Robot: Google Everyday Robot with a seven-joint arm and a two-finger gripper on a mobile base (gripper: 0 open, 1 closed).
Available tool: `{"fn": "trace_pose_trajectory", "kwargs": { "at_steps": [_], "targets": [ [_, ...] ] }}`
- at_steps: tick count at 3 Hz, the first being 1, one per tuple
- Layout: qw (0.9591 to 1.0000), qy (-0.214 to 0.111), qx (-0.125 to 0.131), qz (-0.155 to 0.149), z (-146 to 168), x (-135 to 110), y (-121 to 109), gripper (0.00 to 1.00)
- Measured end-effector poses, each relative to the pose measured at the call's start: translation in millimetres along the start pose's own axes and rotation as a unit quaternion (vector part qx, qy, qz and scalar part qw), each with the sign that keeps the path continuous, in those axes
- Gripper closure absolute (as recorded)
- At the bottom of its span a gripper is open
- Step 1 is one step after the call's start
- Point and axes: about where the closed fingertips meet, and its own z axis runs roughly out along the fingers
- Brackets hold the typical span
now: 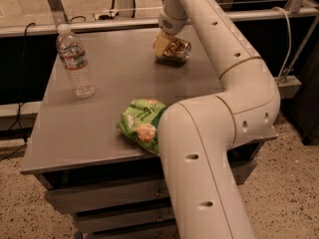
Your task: Place orange can upright
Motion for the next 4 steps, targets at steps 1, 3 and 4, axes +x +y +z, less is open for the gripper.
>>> {"fn": "trace_pose_trajectory", "kwargs": {
  "at_steps": [1, 3, 4],
  "targets": [
    [0.9994, -0.032, 0.005, -0.01, -30, 4, -8, 0.87],
    [0.9721, -0.223, -0.054, -0.046, -103, 30, -6, 1.0],
    [0.939, -0.325, -0.091, -0.067, -131, 48, 1, 1.0]
  ]
}}
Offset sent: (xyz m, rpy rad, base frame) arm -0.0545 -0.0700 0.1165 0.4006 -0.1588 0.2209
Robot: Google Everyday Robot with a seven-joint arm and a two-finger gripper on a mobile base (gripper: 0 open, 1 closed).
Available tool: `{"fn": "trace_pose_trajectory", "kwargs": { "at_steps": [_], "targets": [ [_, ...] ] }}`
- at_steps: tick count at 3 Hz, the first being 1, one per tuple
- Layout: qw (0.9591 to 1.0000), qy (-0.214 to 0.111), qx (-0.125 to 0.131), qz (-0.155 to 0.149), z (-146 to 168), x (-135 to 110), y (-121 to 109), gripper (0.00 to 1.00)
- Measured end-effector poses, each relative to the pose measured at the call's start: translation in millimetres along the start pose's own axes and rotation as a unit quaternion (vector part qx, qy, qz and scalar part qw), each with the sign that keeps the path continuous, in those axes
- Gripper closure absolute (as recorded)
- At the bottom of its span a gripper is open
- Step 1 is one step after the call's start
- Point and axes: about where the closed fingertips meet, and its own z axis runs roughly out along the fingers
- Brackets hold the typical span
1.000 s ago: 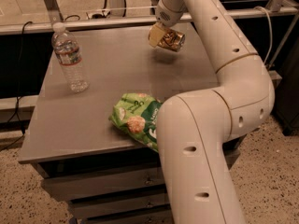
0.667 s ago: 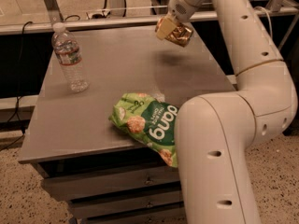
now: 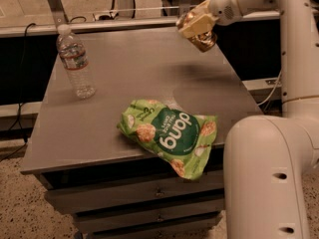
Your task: Place orange can upright
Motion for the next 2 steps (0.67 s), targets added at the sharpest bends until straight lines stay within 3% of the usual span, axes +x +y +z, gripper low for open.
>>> {"fn": "trace_pose_trajectory", "kwargs": {
  "at_steps": [1, 2],
  "targets": [
    [0.9954, -0.091, -0.025, -0.017, -26, -2, 11, 1.0],
    [0.9875, -0.151, -0.043, -0.013, -40, 10, 16, 1.0]
  ]
}}
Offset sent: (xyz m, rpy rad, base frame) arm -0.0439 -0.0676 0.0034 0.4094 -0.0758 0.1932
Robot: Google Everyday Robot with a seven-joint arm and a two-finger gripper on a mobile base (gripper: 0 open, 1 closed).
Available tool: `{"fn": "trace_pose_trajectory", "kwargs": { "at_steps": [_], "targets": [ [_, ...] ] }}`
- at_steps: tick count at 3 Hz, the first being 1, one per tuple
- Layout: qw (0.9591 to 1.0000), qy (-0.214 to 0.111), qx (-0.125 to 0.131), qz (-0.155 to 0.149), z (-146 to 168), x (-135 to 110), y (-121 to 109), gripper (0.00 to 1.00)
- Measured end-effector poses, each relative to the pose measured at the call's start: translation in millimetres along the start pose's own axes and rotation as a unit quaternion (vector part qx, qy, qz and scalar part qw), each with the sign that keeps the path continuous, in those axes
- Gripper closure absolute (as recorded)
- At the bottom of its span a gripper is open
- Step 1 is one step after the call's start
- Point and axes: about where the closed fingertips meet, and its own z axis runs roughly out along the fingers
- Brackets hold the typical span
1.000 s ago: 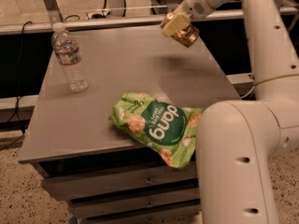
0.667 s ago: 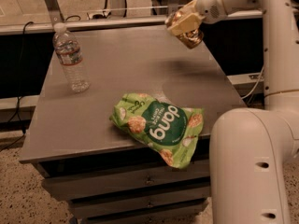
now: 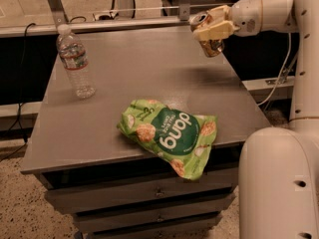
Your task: Place orange can upright
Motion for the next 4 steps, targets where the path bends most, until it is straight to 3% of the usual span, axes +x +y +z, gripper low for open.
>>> {"fn": "trace_pose_trajectory", "kwargs": {
  "at_steps": [2, 4],
  "targets": [
    [0.9947, -0.085, -0.011, 0.058, -26, 35, 3, 1.0],
    [0.9828, -0.15, -0.03, 0.103, -39, 48, 13, 1.0]
  ]
}}
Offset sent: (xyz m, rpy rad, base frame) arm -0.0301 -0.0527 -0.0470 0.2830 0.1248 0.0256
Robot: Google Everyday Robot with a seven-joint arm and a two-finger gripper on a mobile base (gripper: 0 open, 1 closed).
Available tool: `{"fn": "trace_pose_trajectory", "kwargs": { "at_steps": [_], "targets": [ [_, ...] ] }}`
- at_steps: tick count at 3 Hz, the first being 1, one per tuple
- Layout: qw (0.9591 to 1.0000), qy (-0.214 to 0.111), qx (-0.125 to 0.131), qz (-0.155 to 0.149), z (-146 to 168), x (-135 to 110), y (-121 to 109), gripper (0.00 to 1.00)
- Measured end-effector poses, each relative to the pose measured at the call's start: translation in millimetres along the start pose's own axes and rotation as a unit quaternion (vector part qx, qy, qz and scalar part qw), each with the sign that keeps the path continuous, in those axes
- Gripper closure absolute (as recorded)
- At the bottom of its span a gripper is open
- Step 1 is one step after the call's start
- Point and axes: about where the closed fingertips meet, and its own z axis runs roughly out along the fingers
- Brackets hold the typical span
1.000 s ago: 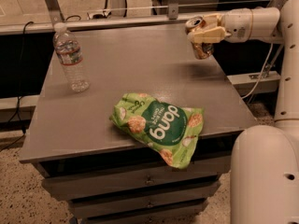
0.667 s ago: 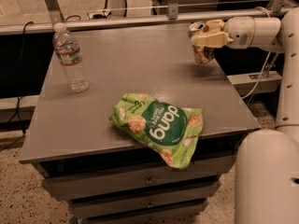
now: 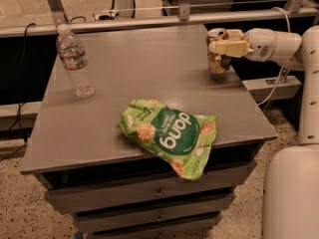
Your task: Place orange can upright
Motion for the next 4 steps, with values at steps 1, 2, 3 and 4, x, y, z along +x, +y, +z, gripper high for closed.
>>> {"fn": "trace_pose_trajectory", "kwargs": {
  "at_steps": [1, 2, 3, 4],
  "targets": [
    [0.9995, -0.03, -0.006, 0.001, -6, 4, 5, 1.0],
    [0.999, -0.04, -0.004, -0.018, -9, 9, 11, 1.0],
    [0.9985, -0.046, -0.001, -0.031, -8, 22, 14, 1.0],
    [0.9978, -0.054, -0.006, -0.038, -3, 32, 17, 0.83]
  ]
}}
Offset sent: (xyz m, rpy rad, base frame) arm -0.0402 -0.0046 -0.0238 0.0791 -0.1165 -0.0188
